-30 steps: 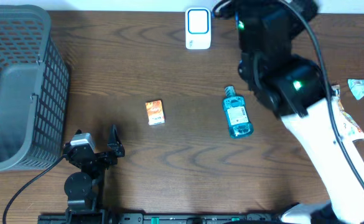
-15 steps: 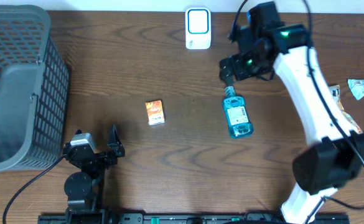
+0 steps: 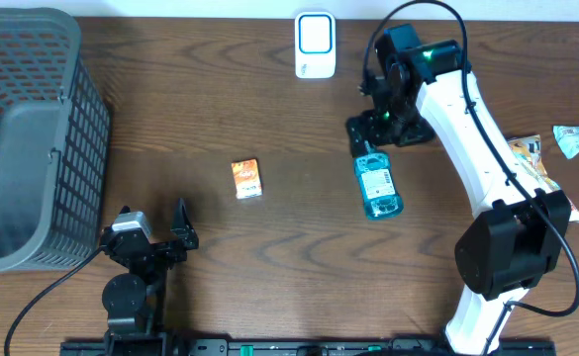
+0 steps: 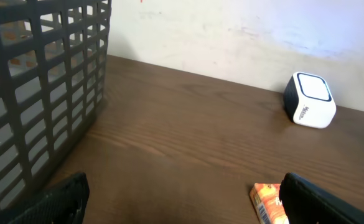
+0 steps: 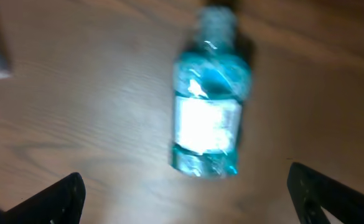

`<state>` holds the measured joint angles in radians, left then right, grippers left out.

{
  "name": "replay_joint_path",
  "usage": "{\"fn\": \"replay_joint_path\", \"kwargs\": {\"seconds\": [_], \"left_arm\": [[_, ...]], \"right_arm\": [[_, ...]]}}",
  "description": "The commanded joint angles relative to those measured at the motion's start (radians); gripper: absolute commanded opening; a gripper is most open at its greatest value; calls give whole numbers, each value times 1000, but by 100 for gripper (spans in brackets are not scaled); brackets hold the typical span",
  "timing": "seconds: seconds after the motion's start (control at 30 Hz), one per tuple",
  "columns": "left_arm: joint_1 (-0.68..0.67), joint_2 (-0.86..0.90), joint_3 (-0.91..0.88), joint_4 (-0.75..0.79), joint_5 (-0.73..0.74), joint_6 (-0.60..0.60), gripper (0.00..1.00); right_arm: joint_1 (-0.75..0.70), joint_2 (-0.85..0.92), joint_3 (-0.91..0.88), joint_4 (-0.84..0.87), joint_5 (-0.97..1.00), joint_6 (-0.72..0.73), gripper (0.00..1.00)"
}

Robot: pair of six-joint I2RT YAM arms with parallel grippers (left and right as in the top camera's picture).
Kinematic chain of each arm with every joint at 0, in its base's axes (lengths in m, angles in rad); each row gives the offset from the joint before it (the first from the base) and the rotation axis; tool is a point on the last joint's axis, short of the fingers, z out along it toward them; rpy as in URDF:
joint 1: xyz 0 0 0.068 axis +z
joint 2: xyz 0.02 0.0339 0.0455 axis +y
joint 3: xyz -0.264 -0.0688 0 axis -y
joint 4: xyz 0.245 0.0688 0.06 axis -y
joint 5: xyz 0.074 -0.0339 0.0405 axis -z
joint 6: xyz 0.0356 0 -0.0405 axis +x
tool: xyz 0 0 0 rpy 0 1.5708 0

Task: Scan the item barcode
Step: 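Move the right gripper to the blue mouthwash bottle and grasp its cap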

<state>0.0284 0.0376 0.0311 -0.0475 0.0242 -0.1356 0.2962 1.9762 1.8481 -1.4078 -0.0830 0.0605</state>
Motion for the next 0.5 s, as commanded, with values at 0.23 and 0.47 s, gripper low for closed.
{"fn": "replay_joint_path", "kwargs": {"seconds": [0.23,0.47], "left_arm": [[2,-1,-27,-21,-6,-8,98],[2,-1,-27,-21,-6,-8,98]], "right_arm": [[26,-26,-55,11,144,3,99],[26,-26,-267,235,114,-13,99]]}}
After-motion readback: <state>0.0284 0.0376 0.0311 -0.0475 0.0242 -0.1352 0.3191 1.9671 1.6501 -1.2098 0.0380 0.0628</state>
